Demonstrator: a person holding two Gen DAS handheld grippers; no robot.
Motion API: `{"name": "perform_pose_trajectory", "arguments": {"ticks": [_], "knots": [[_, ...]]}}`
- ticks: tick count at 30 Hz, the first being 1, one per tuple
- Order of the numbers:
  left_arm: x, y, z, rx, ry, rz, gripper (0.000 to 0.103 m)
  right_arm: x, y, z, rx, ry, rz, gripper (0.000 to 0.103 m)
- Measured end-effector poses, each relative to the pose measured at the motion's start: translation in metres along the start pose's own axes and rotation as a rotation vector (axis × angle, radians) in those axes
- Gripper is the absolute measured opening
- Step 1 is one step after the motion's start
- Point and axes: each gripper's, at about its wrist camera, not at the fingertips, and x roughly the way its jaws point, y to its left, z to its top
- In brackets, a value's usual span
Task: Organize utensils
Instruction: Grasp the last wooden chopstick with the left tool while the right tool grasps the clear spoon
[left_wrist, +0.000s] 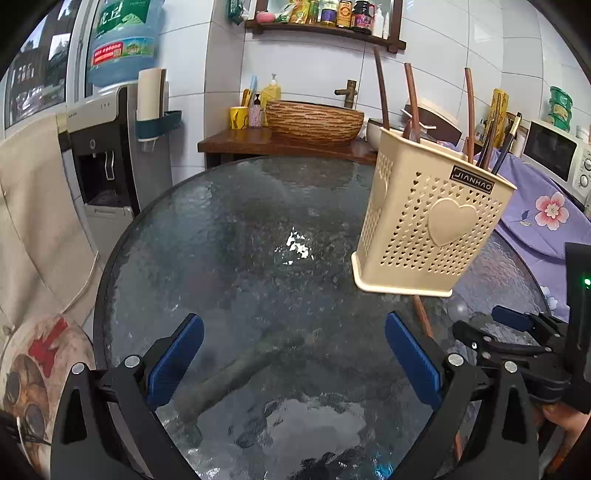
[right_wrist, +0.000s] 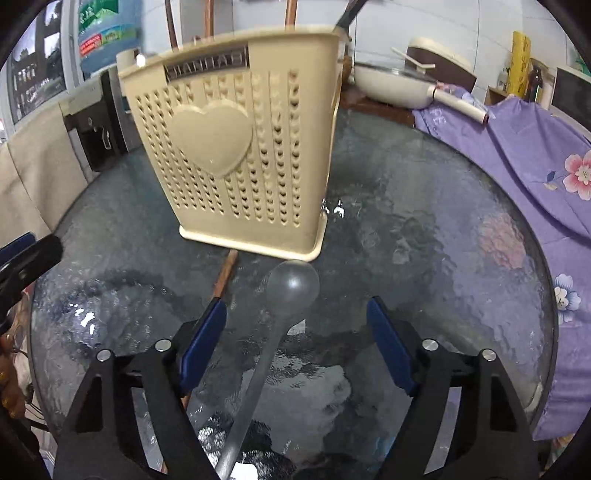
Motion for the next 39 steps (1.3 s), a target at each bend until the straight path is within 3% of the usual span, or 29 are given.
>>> {"name": "perform_pose_trajectory", "arguments": {"ticks": [11,13,21,22,27,29,35,39], "knots": [[0.009,-0.013,-0.009,0.039,0.050,-0.028,0.097,0.025,0.000,0.009,0.032,0.048,-0.034,0.054],[0.011,-0.020,-0.011,0.053,0.063,-0.042,0.097,0.026,-0.002,0.011,0.020,0.044,-0.031,0.037],[0.027,-0.059,-0.016,0.136,0.137,-0.144,0.094,0.019,-0.026,0.013,0.039,0.020,0.015,0.037],[0.029,-0.064,-0.016,0.146,0.146,-0.152,0.092,0.015,-0.027,0.011,0.040,0.011,0.014,0.037],[0.050,-0.094,-0.016,0.198,0.214,-0.215,0.057,-0.010,-0.046,0.010,0.061,-0.052,0.012,0.037],[0.060,-0.104,-0.016,0.212,0.245,-0.233,0.048,-0.018,-0.052,0.009,0.069,-0.069,0.022,0.037],[0.079,-0.121,-0.009,0.266,0.259,-0.195,0.032,-0.032,-0.057,0.003,0.059,-0.091,0.029,0.037],[0.085,-0.126,-0.005,0.271,0.258,-0.176,0.015,-0.035,-0.057,-0.001,0.060,-0.094,0.036,0.037]]}}
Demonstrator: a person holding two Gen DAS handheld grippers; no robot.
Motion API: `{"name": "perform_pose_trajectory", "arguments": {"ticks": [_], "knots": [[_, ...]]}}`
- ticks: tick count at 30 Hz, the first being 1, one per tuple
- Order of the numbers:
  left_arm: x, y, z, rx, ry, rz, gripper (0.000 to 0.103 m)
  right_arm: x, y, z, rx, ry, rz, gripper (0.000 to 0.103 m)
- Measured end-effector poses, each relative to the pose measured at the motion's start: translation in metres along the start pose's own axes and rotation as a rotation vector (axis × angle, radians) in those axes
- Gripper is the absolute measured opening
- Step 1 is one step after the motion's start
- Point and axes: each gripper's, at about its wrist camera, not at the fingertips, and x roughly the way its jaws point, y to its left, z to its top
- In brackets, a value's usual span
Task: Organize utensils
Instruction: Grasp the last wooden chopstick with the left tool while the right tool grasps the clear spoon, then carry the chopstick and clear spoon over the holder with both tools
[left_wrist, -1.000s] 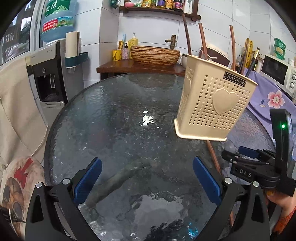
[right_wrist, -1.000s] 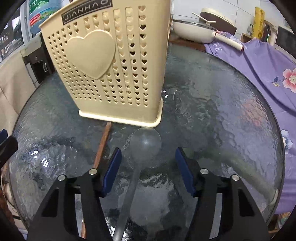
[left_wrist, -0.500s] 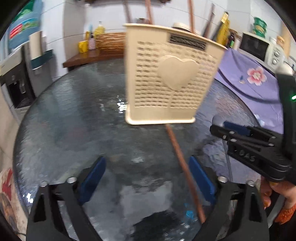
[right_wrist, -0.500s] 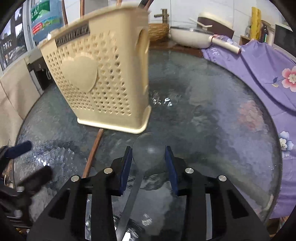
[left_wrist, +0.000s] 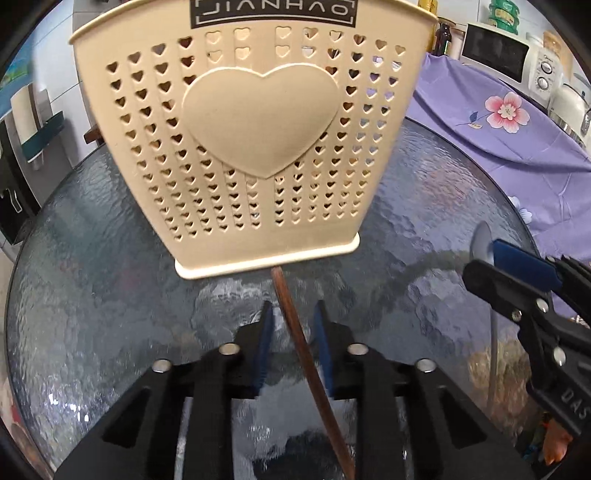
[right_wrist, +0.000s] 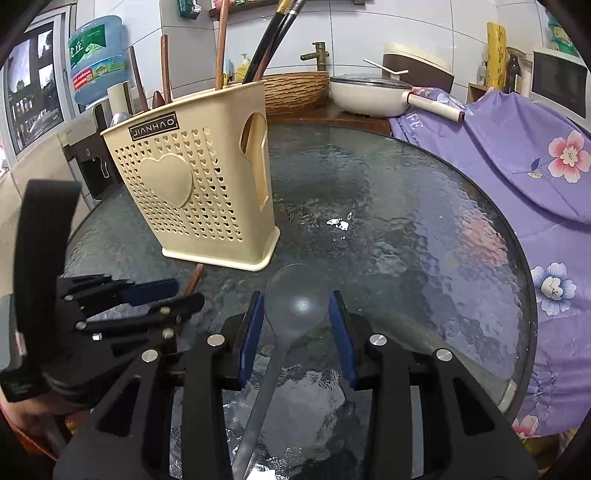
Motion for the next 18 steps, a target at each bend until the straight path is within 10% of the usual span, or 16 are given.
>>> {"name": "perform_pose_trajectory", "arguments": {"ticks": [10,18], "knots": [[0.001,0.002,0.009,-0.038,-0.018,-0.016,0.007,0.000,-0.005,-0.004,0.012,-0.011,0.004,0.037],[-0.076,0.015,0.011,-0.072,-0.188,-0.070,0.007,-0.026,-0.008,0.003,0.012,-0.089,0.027,0.037]]}}
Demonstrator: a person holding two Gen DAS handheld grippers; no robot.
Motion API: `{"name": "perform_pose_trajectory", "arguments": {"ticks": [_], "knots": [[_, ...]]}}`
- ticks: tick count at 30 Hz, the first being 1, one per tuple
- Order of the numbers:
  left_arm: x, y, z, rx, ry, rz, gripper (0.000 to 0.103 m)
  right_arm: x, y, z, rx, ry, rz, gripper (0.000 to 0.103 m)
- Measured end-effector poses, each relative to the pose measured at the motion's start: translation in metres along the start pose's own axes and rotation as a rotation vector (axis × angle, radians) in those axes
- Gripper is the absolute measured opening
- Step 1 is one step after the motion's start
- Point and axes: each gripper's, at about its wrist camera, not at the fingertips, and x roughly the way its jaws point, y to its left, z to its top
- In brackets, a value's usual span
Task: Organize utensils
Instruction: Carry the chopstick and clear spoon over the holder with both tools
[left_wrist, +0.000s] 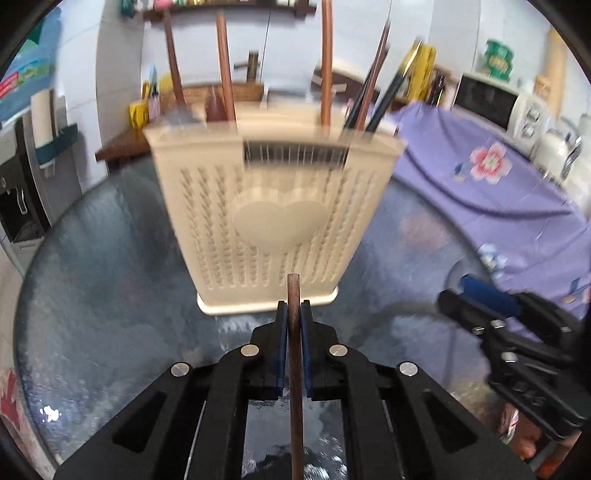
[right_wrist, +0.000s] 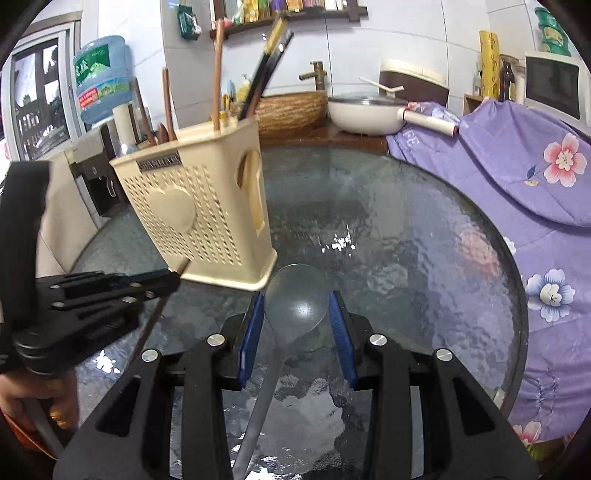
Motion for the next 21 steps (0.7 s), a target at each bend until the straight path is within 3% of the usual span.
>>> {"name": "perform_pose_trajectory", "arguments": {"ticks": [10,21], "knots": [[-0.090,0.006,0.015,-0.005,-0.185,-0.057,0.007,-0.050,0.023,0.021,-0.062,-0.077,0.072,0.037],[-0.116,0.002,0.018,-0.006,-0.241,-0.109,0.007,-0.073,0.042,0.033,-0.104,-0.085,0.105,0.037]]}}
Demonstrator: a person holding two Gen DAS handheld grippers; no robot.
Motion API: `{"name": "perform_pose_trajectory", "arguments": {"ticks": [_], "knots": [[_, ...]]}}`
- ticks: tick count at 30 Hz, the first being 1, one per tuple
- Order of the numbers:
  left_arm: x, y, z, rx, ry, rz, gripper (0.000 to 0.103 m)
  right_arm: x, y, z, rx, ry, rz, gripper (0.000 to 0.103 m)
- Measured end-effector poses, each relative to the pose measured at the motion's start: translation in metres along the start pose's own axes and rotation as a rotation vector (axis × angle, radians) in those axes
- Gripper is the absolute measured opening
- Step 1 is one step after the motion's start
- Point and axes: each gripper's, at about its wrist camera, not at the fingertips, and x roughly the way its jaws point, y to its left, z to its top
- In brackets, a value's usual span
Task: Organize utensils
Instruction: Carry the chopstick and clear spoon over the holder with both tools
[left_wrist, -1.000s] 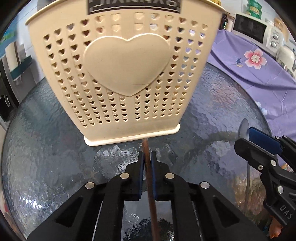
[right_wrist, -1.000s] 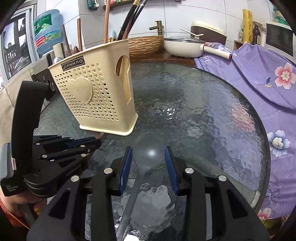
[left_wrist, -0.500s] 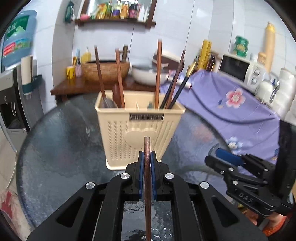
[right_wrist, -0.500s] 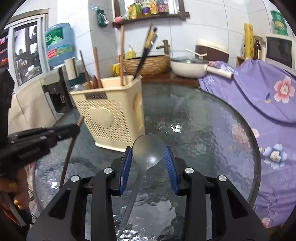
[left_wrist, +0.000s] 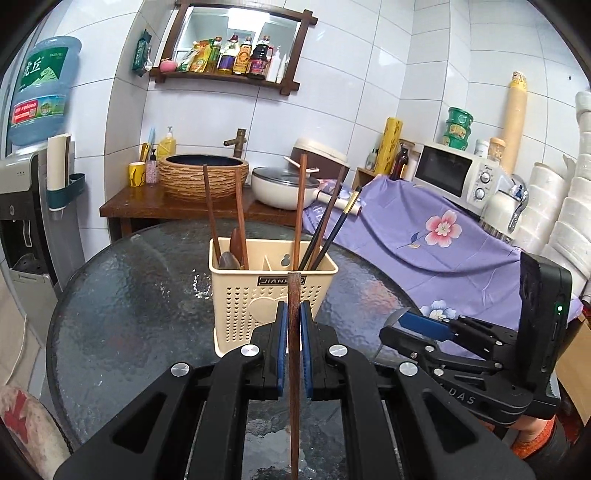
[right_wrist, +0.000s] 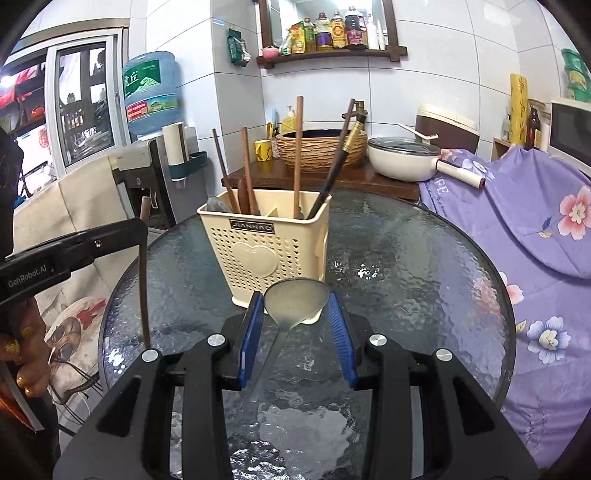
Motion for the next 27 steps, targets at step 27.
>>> {"name": "perform_pose_trajectory", "arguments": {"ticks": [27], "knots": [[-0.030,0.000,0.137,0.037,-0.133,-0.073,0.007,-0.030,-0.004,0.120,-0.067,-0.126,0.039,0.037]]}}
